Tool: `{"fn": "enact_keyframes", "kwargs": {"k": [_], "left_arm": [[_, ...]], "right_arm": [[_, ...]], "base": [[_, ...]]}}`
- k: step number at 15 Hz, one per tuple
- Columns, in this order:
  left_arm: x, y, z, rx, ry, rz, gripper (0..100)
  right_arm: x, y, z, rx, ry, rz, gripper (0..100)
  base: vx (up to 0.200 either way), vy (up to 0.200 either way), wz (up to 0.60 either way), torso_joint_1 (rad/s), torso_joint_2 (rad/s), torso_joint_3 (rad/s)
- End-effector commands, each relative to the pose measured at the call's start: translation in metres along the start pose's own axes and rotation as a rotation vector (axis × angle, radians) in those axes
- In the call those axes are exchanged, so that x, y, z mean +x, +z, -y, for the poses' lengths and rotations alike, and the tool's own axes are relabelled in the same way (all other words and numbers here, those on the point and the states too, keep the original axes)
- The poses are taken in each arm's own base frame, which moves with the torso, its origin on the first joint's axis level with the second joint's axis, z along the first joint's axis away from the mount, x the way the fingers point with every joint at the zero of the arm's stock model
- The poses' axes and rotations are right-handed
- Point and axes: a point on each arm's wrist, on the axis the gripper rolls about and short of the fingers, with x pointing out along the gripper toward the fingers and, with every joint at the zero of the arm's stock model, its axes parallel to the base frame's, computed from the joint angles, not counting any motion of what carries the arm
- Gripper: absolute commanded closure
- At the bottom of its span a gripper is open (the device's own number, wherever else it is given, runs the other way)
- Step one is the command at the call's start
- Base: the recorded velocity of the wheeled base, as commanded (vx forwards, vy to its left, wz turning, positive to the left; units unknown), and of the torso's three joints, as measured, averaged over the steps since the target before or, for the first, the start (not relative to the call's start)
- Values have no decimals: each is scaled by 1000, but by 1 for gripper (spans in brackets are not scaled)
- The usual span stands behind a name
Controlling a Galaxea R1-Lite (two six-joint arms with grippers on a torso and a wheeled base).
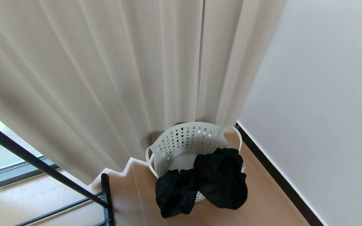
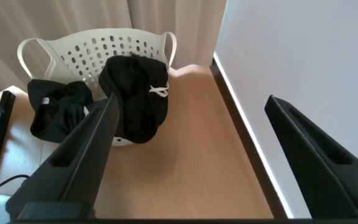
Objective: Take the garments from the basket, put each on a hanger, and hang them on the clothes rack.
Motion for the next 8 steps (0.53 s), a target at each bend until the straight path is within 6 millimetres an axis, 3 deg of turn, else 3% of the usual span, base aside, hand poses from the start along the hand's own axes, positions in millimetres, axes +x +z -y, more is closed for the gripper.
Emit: {"fn": "enact_keyframes", "kwargs": {"k": [1, 8], "left_arm": [[0, 0, 0, 0, 1, -1, 0], [0, 0, 0, 0, 1, -1, 0]], "right_arm": [[0, 0, 0, 1, 1, 1, 0], [0, 0, 0, 13, -2, 5, 0]], "base": [[0, 0, 0, -7, 7, -198], [0, 0, 0, 2, 5, -198]]}}
